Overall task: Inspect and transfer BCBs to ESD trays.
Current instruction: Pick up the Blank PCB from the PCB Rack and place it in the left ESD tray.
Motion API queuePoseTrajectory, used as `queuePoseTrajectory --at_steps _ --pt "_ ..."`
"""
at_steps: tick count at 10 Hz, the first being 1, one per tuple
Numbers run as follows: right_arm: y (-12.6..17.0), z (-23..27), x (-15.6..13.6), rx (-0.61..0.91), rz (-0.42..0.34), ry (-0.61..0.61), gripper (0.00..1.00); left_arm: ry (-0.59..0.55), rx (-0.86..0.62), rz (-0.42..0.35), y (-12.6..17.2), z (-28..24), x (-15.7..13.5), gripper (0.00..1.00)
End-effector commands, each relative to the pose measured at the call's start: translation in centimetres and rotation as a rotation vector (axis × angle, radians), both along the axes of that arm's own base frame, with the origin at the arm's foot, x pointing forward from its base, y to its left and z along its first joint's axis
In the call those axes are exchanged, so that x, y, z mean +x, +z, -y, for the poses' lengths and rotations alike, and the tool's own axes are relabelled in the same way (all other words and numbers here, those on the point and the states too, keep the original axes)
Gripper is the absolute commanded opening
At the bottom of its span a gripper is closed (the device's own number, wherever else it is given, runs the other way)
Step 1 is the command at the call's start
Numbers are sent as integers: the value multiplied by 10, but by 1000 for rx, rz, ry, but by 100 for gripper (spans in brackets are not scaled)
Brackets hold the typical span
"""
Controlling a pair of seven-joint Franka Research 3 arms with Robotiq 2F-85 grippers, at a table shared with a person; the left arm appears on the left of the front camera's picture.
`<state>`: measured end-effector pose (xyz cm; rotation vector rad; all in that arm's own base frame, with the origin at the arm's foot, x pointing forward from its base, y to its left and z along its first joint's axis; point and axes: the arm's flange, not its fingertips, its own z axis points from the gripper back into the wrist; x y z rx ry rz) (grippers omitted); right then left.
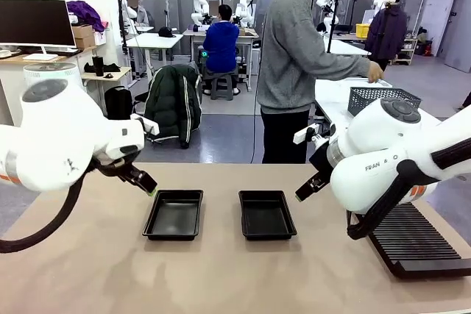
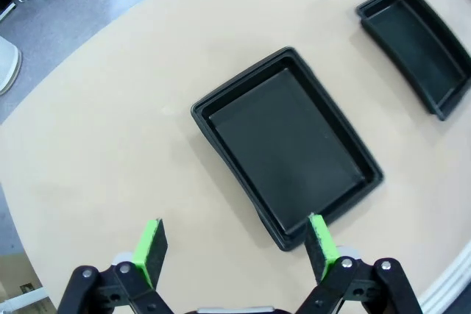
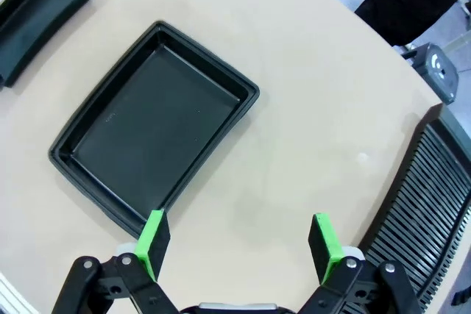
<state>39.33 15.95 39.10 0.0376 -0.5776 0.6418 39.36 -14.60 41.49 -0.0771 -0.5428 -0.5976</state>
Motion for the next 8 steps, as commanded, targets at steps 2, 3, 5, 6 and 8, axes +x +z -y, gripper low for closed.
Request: queuePoseTrajectory --at_steps 2,3,5,6,8 --pt "61 47 -23 115 -44 -5 100 -40 -129 -67 70 -37 -18 100" --pt "84 64 -25 159 -49 -22 100 -35 -170 -79 91 -48 -20 100" --pt "116 96 -28 249 -107 -82 100 -39 -299 -129 123 -74 -28 100" --pt "130 119 -29 320 -143 -87 100 -47 -373 -135 134 -85 -32 100" --pt "147 161 -29 471 -216 -93 100 -76 -531 -160 149 -115 -31 100"
